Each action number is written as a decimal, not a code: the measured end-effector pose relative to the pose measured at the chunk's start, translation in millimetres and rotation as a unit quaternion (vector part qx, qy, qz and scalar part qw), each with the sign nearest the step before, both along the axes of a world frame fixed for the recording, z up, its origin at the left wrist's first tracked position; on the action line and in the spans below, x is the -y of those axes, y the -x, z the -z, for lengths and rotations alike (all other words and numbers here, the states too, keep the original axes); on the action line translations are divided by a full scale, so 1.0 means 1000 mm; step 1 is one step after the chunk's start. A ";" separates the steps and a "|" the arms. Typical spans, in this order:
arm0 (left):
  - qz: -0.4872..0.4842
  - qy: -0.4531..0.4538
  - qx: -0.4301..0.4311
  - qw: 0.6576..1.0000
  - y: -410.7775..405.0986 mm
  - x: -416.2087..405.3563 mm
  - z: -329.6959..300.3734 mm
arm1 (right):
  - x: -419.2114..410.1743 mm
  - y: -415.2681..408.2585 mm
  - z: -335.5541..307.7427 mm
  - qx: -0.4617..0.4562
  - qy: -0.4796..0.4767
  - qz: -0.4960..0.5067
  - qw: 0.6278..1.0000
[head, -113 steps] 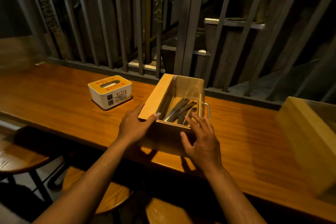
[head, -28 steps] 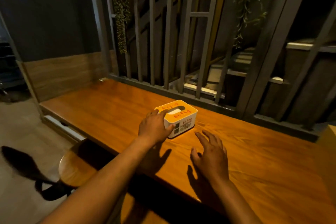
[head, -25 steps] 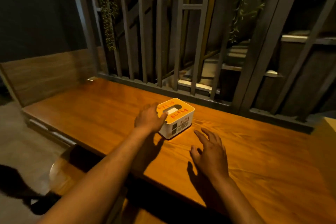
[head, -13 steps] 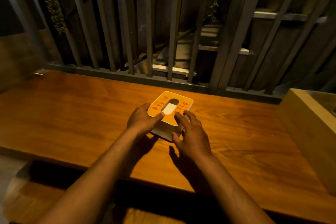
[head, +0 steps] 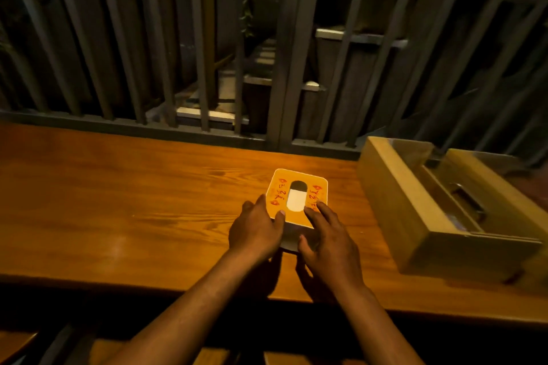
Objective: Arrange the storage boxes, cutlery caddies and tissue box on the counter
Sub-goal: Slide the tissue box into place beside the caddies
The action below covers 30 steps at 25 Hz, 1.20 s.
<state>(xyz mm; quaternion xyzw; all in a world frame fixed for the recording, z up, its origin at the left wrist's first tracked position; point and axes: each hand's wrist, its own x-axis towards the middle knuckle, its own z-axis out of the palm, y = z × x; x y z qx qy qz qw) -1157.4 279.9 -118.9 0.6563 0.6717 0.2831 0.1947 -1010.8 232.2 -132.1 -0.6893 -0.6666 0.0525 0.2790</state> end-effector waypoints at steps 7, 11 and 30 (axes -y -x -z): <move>0.073 -0.095 -0.105 0.987 -0.093 0.034 -0.011 | 0.015 -0.103 -0.020 0.074 0.021 0.006 0.997; 0.116 -0.147 -0.187 0.964 -0.100 0.039 -0.005 | 0.015 -0.114 -0.019 0.106 -0.038 -0.010 0.994; 0.126 -0.096 -0.245 0.956 -0.141 -0.158 0.008 | -0.166 -0.124 -0.029 0.154 0.155 0.052 0.974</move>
